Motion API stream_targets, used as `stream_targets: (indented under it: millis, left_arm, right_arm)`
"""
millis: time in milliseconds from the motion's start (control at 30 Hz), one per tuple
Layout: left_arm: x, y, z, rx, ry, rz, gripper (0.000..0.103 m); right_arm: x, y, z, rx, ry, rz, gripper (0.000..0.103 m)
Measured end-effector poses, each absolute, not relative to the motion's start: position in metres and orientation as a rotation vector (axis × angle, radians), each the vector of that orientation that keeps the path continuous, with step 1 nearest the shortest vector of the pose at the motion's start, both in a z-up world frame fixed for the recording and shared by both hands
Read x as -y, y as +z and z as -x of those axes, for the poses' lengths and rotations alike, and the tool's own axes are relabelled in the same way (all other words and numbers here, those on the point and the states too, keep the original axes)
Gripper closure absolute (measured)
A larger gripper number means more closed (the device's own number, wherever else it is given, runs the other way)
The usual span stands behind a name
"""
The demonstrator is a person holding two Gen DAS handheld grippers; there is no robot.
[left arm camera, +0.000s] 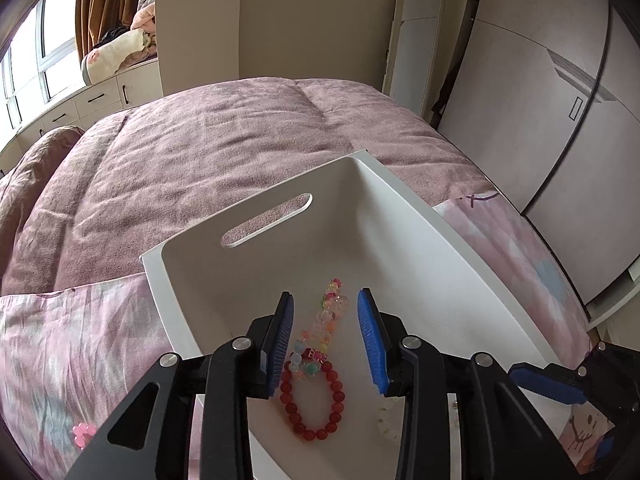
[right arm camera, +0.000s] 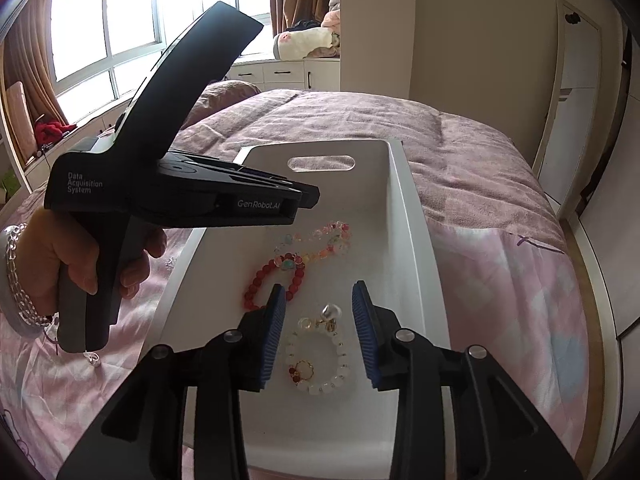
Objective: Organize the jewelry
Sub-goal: 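Open both grippers to release the bracelet and earring into the tray, then move both open grippers back over the remaining charms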
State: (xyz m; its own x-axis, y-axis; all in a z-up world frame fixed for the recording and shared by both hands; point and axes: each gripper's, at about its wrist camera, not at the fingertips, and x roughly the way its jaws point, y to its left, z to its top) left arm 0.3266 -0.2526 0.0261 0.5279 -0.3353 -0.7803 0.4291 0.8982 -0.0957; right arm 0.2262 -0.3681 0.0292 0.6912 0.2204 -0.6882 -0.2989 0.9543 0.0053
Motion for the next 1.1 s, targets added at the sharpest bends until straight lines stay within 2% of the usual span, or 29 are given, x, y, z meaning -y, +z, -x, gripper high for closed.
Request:
stream_targets:
  millis: [33, 100, 167, 300, 400, 500, 567, 633, 833, 1100]
  left_arm:
    - [0.251, 0.032, -0.325, -0.899, -0.458, -0.120, 0.059]
    - [0.246, 0.046, -0.321, -0.873, -0.455, -0.125, 0.057]
    - [0.237, 0.062, -0.316, -0.842, -0.448, -0.105, 0.053]
    - [0.221, 0.094, -0.302, -0.782, -0.438, -0.088, 0.050]
    - [0.206, 0.117, -0.284, -0.735, -0.426, -0.120, 0.049]
    - [0.185, 0.139, -0.261, -0.682, -0.413, -0.134, 0.041]
    - [0.169, 0.151, -0.245, -0.654, -0.399, -0.139, 0.034]
    - [0.153, 0.160, -0.229, -0.639, -0.391, -0.142, 0.032]
    - [0.090, 0.170, -0.190, -0.616, -0.335, -0.139, 0.022]
    - [0.006, 0.147, -0.175, -0.672, -0.248, -0.104, 0.020]
  right_arm:
    - [0.366, 0.033, -0.224, -0.744, 0.287, 0.128, 0.057]
    - [0.363, 0.040, -0.221, -0.729, 0.279, 0.152, 0.056]
    - [0.361, 0.047, -0.218, -0.719, 0.272, 0.151, 0.046]
    - [0.358, 0.064, -0.209, -0.689, 0.260, 0.145, 0.045]
    - [0.351, 0.078, -0.198, -0.673, 0.259, 0.152, 0.038]
    - [0.342, 0.096, -0.186, -0.667, 0.277, 0.161, 0.037]
    - [0.333, 0.109, -0.177, -0.656, 0.302, 0.168, 0.029]
    - [0.320, 0.120, -0.169, -0.645, 0.334, 0.193, 0.025]
    - [0.279, 0.141, -0.171, -0.724, 0.392, 0.241, 0.024]
    - [0.213, 0.139, -0.185, -0.717, 0.430, 0.305, 0.023]
